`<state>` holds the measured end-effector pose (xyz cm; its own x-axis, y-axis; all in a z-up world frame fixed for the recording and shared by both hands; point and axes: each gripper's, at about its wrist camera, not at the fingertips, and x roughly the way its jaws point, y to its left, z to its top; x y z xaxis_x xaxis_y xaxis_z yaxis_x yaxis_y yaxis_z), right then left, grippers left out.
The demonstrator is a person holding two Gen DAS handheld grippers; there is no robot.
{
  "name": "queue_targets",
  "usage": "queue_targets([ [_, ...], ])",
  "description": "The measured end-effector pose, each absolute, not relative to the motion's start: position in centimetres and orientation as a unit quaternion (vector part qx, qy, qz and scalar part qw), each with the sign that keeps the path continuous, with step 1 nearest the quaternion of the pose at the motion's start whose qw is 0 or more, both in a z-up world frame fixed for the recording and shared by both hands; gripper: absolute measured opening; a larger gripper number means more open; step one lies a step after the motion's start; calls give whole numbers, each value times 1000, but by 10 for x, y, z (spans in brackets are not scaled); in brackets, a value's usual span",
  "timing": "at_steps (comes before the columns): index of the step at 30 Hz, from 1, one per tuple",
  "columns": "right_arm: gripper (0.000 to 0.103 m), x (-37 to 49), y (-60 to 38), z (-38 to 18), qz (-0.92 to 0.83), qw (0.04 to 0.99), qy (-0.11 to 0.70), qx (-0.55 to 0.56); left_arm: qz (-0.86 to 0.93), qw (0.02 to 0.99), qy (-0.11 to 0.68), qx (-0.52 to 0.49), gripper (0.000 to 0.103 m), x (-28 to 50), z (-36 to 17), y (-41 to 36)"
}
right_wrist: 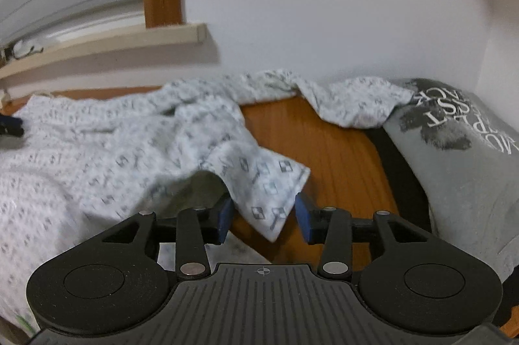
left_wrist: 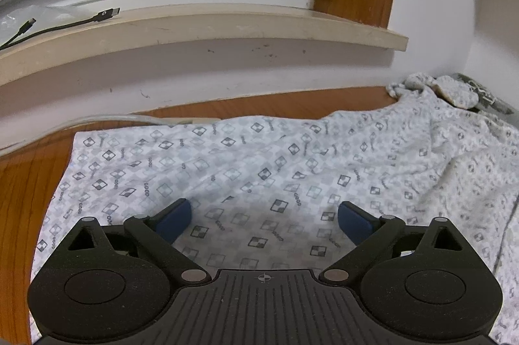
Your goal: Fold clothes
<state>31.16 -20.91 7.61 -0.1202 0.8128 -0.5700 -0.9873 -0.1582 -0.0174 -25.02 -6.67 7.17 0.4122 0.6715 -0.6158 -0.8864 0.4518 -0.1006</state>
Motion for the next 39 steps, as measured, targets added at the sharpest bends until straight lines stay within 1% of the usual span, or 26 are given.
queue_targets([
  [4, 43, 313, -191, 66, 721, 624, 205, -221, 479, 813, 254, -211, 98, -251, 72, -67],
  [7, 42, 296, -180, 76, 738, 609, 193, -218, 479, 813, 254, -211, 98, -251, 72, -66],
  [9, 36, 284, -174, 82, 749, 599, 184, -216, 479, 813, 254, -212, 98, -252, 71, -66],
  [10, 31, 278, -170, 85, 754, 593, 180, -215, 480, 813, 254, -212, 98, -252, 71, -66],
  [11, 30, 272, -167, 88, 760, 588, 175, -214, 480, 813, 254, -212, 98, -252, 71, -66],
  [16, 30, 244, -151, 103, 785, 562, 153, -211, 480, 813, 254, -211, 98, -251, 71, -66],
  [18, 31, 241, -157, 104, 782, 563, 143, -225, 480, 813, 254, -211, 98, -252, 71, -66],
  [26, 32, 297, -196, 103, 757, 596, 199, -178, 480, 812, 255, -210, 98, -251, 71, -66],
  [32, 32, 311, -192, 90, 741, 604, 218, -196, 480, 812, 256, -210, 98, -251, 71, -66],
  [39, 31, 305, -155, 74, 736, 595, 233, -225, 480, 812, 255, -210, 99, -251, 71, -67],
])
